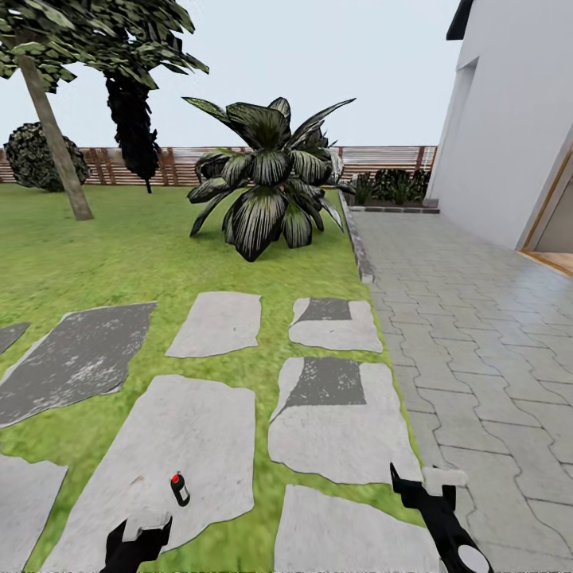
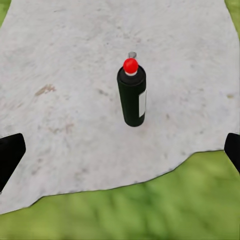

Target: Pick up the pesticide atomizer in the garden and spray insectifuge to fully cover both potted plants in the garden.

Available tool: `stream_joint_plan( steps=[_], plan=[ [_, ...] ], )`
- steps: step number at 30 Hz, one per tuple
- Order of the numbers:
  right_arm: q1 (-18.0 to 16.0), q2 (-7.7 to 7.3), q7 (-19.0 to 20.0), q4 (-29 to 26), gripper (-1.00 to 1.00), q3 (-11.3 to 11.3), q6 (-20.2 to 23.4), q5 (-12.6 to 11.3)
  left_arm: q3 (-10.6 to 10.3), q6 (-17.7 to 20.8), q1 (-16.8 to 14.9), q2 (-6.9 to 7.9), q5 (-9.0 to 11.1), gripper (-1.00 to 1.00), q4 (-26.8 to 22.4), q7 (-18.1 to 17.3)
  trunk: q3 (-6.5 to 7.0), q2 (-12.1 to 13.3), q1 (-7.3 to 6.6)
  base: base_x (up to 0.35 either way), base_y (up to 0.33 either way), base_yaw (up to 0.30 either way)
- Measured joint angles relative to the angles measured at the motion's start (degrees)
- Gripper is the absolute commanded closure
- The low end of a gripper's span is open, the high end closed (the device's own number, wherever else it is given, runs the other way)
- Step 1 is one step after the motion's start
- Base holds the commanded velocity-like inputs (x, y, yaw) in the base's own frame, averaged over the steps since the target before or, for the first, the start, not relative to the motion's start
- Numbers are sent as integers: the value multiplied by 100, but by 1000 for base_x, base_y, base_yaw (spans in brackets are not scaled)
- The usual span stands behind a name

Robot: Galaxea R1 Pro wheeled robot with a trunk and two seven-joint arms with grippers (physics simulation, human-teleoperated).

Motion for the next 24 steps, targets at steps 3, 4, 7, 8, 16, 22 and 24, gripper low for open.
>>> stream_joint_plan(
  steps=[3, 4, 7, 8, 16, 22, 24],
  plan=[
    [0, 0, 0, 0, -100, 1, 0, 0, 8, -3, 0, 3, 0, -100, 1, 18, -89, -44, 28, 0, 0, 0],
    [0, 0, 0, -2, -100, 1, 0, 0, 15, -3, 0, 5, 0, -100, 1, 20, -121, -45, 30, 0, 0, 0],
    [0, 0, 0, 1, -100, 1, 0, 0, 28, -8, 0, 12, 0, -100, 1, 24, -214, -49, 38, 0, 0, 0],
    [0, 0, 0, 1, -100, 1, 0, 0, 31, -10, 0, 14, 0, -100, 1, 25, -246, -51, 41, 0, 0, 0],
    [0, 0, 0, 2, -100, 2, 0, 0, 35, -12, 0, 10, 0, -100, 1, 26, -495, -62, 61, 0, 0, 0],
    [0, 0, 0, -3, -100, 1, 0, -2, 18, -12, 0, 8, 0, -100, 1, 26, -683, -70, 77, 0, 0, 0],
    [0, 0, 0, -5, -100, 1, 0, -3, 9, -12, 0, 7, 0, -100, 1, 26, -745, -72, 82, 0, 0, 0]
  ],
)
